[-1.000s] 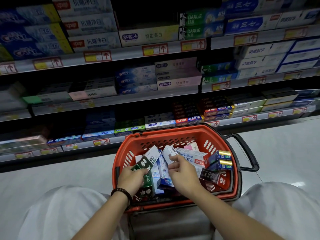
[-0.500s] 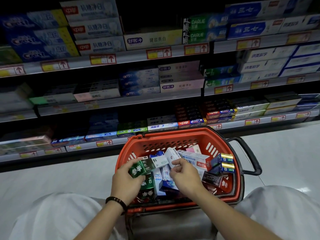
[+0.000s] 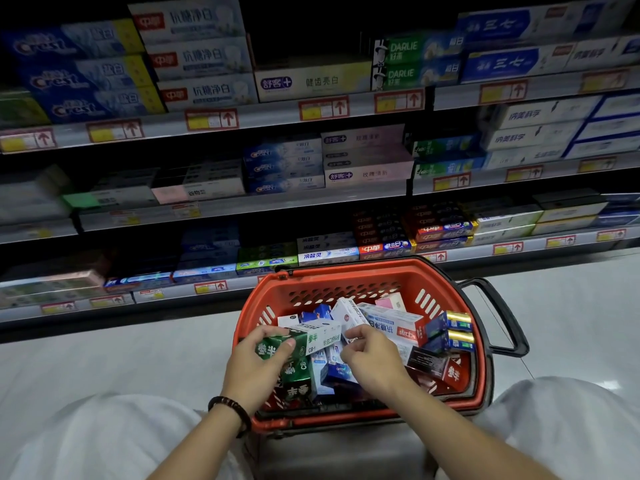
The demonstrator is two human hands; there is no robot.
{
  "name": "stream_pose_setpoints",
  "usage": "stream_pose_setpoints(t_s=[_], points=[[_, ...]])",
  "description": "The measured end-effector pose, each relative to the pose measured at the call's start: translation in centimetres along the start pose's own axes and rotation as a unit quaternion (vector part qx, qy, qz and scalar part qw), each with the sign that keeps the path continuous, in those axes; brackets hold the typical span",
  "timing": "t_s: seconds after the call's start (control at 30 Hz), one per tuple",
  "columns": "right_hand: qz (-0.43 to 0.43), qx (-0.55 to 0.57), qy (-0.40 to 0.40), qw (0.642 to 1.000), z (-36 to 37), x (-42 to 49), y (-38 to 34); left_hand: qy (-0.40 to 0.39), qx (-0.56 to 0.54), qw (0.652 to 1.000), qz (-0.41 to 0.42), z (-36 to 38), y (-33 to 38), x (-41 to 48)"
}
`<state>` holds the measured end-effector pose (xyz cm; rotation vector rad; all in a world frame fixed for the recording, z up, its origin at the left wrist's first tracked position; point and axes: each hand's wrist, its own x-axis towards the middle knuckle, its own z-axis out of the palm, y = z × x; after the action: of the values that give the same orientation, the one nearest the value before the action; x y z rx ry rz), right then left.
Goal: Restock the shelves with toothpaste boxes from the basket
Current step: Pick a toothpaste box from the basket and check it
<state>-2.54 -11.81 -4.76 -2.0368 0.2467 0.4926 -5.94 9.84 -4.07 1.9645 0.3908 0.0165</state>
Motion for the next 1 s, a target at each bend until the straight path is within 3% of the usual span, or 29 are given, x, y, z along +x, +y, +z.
stream_pose_setpoints(t_s=[0.3,0.5,0.67,0.73,0.87,1.0], points=[[0.017,0.022,0.001,1.000,-0.7,-0.3,0.1,0.024,-0.055,0.998,0.024,-0.3,0.6,0.2],[0.054,0.172,0.025,0.983,-2.4,0.5,-1.6,0.010,-0.079,0.996,0.032,-0.9,1.2,-0.1],[0.022,0.062,0.067,0.996,-4.3,1.2,-3.2,-0.011,-0.162,0.986,0.026,-2.1,1.8,-0.4],[0.018,0.057,0.057,0.997,-4.5,1.4,-3.9,-0.024,-0.177,0.983,0.031,-2.7,2.0,-0.4],[0.043,0.149,0.009,0.988,-4.4,1.7,-5.7,-0.043,-0.225,0.973,0.027,-3.9,2.7,-0.3],[0.006,0.195,-0.012,0.981,-3.9,2.1,-6.6,-0.070,-0.290,0.954,0.022,-6.0,3.8,0.3]])
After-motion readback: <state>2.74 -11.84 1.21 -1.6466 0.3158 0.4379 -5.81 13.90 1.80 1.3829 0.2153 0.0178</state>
